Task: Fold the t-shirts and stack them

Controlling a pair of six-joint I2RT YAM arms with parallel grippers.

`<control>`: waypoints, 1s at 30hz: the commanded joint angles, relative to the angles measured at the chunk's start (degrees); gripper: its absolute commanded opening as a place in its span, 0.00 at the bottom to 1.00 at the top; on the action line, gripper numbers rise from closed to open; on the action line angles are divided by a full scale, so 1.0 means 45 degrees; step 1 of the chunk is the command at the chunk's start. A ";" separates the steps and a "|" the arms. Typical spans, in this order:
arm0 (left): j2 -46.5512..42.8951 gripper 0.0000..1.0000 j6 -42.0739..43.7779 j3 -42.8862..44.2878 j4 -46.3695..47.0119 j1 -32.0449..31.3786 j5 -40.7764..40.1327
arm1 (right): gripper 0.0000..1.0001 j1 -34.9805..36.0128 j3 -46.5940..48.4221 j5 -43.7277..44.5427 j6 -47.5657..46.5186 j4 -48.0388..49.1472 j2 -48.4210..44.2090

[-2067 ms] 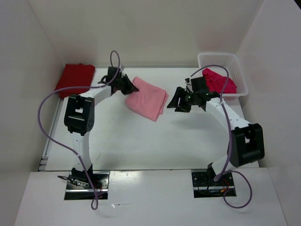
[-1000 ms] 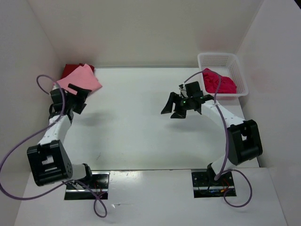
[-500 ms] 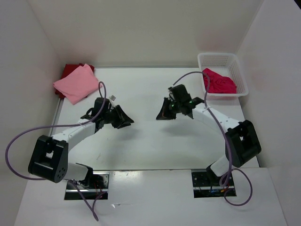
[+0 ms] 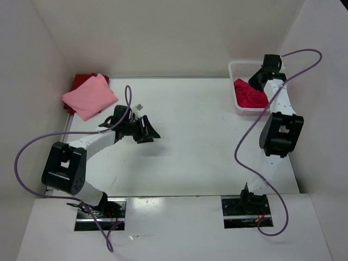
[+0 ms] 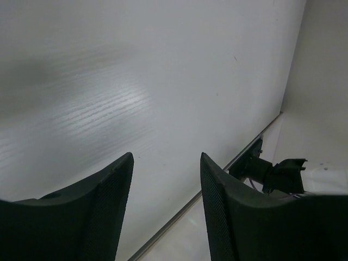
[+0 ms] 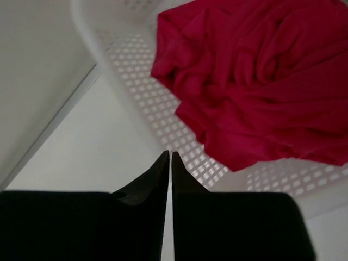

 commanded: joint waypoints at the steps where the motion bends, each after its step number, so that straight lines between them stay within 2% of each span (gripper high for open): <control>1: 0.0202 0.60 0.0896 0.0228 0.0421 0.0033 0.0973 | 0.13 -0.0441 0.1392 0.0471 -0.0599 -0.1246 0.1728; 2: 0.0202 0.60 0.0898 0.0226 0.0422 0.0033 0.0974 | 0.28 -0.0442 0.1838 0.0044 -0.0794 -0.1246 0.2024; 5: 0.0202 0.63 0.0780 0.0089 0.0539 0.0033 0.0974 | 0.44 -0.0442 0.3164 -0.0407 -0.1068 -0.1616 0.3313; 6: 0.0318 0.64 0.0780 0.0089 0.0539 0.0033 0.0974 | 0.53 -0.0442 0.3442 -0.0409 -0.1069 -0.1617 0.3567; 7: 0.0319 0.64 0.0780 0.0089 0.0539 0.0033 0.0974 | 0.56 -0.0442 0.3657 -0.0525 -0.1069 -0.1752 0.4015; 9: 0.0456 0.65 0.0780 0.0089 0.0422 0.0033 0.0974 | 0.61 -0.0442 0.3931 -0.1186 -0.1069 -0.1638 0.4311; 19: 0.0691 0.66 0.0546 0.0324 0.0305 0.0033 0.0603 | 0.63 -0.0442 0.4146 -0.1894 -0.0230 -0.1166 0.5697; 21: 0.0691 0.66 0.0546 0.0324 0.0305 0.0033 0.0466 | 0.55 -0.0325 0.4536 -0.2011 -0.0230 -0.1284 0.6147; 22: 0.0574 0.66 0.0546 0.0324 0.0305 0.0033 0.0311 | 0.37 -0.0325 0.4538 -0.2011 -0.0230 -0.1285 0.6264; 24: 0.0573 0.66 0.0546 0.0324 0.0305 0.0150 0.0310 | 0.25 -0.0325 0.4538 -0.2439 -0.0114 -0.1130 0.6265; 25: 0.0573 0.66 0.0546 0.0324 0.0305 0.0150 0.0194 | 0.14 -0.0325 0.4422 -0.2557 0.0023 -0.1129 0.6111; 30: 0.0573 0.66 0.0429 0.0324 0.0305 0.0267 0.0193 | 0.03 -0.0325 0.3778 -0.2266 0.0024 -0.0348 0.4707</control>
